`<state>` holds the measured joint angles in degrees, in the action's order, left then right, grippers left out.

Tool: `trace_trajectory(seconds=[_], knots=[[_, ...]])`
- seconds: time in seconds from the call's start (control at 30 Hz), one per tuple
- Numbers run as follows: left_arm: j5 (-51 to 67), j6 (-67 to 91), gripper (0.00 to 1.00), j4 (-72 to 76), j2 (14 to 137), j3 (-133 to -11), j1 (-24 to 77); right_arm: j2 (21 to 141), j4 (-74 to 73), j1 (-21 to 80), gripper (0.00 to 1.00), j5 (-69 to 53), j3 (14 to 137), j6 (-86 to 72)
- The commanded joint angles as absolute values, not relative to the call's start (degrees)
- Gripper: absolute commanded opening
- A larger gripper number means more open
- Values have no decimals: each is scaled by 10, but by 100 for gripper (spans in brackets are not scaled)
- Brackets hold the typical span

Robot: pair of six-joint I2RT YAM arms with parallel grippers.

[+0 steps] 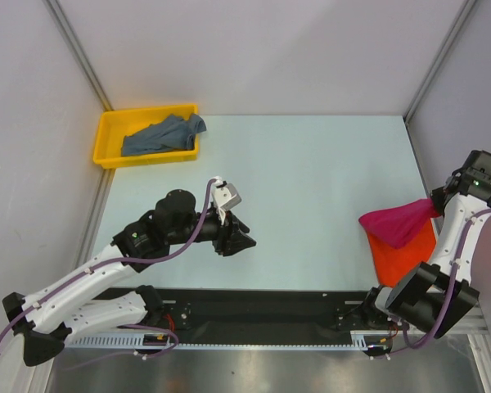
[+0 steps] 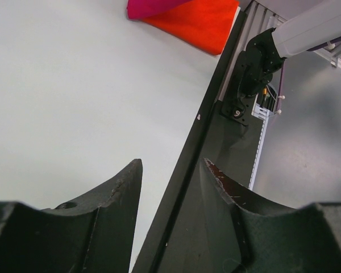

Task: Fold and stack the t-shirts
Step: Neatly place the folded tshirt to the corner

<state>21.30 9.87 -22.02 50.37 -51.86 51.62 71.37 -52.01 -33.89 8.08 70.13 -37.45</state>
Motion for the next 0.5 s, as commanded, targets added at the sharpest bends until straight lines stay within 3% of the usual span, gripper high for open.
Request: trace_trajectory(seconds=[0.0, 0.47], knots=[[226, 89, 50, -207, 505, -523, 517, 687, -527, -343, 0, 83, 714, -376], [223, 87, 51, -212, 497, -516, 517, 655, -543, -351, 0, 92, 672, -378]])
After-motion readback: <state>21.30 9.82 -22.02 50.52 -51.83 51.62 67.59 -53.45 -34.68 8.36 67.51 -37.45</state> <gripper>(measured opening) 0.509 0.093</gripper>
